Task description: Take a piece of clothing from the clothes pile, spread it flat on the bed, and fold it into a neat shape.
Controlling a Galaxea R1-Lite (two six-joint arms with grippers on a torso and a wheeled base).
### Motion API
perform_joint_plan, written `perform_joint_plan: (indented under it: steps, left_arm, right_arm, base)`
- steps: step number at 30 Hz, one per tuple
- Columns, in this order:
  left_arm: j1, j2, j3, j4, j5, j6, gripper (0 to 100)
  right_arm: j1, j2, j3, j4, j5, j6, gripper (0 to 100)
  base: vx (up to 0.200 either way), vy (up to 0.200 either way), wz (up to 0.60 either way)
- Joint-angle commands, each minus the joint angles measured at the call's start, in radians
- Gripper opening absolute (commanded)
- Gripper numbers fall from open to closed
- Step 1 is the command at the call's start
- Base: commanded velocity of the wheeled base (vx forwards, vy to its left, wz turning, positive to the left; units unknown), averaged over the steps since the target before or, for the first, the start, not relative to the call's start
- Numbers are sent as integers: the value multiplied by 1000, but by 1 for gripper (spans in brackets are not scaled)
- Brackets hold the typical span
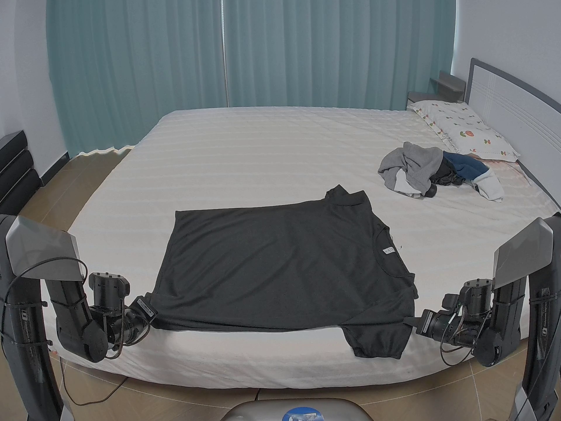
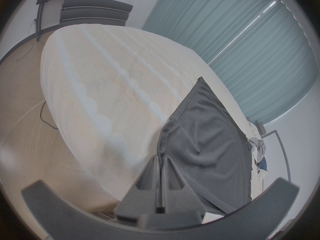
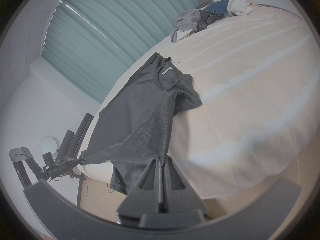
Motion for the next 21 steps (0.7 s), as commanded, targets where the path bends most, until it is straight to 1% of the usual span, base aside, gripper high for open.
perform_joint_plan:
  steps: [1,3,4,5,6,7,8,11,14,21]
  left_arm:
    - [0,-7,14,-2,4,10,0]
    - [1,-9,43,-2,5,61,0]
    - [1,-9,43,-2,5,61,0]
    - [3,-10,71,-10,5,110,0]
    - [4,-10,88,-23,7,139,0]
    - [4,-10,89,-25,8,142,0]
    - [7,-7,117,-53,11,179,0]
    - [7,-3,155,-89,13,228,0]
    - [7,2,181,-125,18,259,0]
    - [7,11,215,-160,27,302,0]
  right_arm:
    - [-3,-45,44,-14,1,-6,0]
    - [-3,-53,92,-14,1,-22,0]
    - [-3,-53,92,-14,1,-22,0]
    - [-2,-53,116,-14,1,-27,0]
    - [-3,-54,127,-14,1,-26,0]
    - [-3,-54,128,-14,1,-26,0]
    - [-5,-56,141,-14,-1,-29,0]
    - [-14,-54,154,-14,-1,-39,0]
    - [-14,-56,185,-14,-1,-56,0]
    - [-20,-85,237,-14,1,-64,0]
  base:
    - [0,0,0]
    - [0,0,0]
    - [0,0,0]
    - [0,0,0]
    - [0,0,0]
    - [0,0,0]
    - [0,0,0]
    - [0,0,0]
    - [0,0,0]
    - [0,0,0]
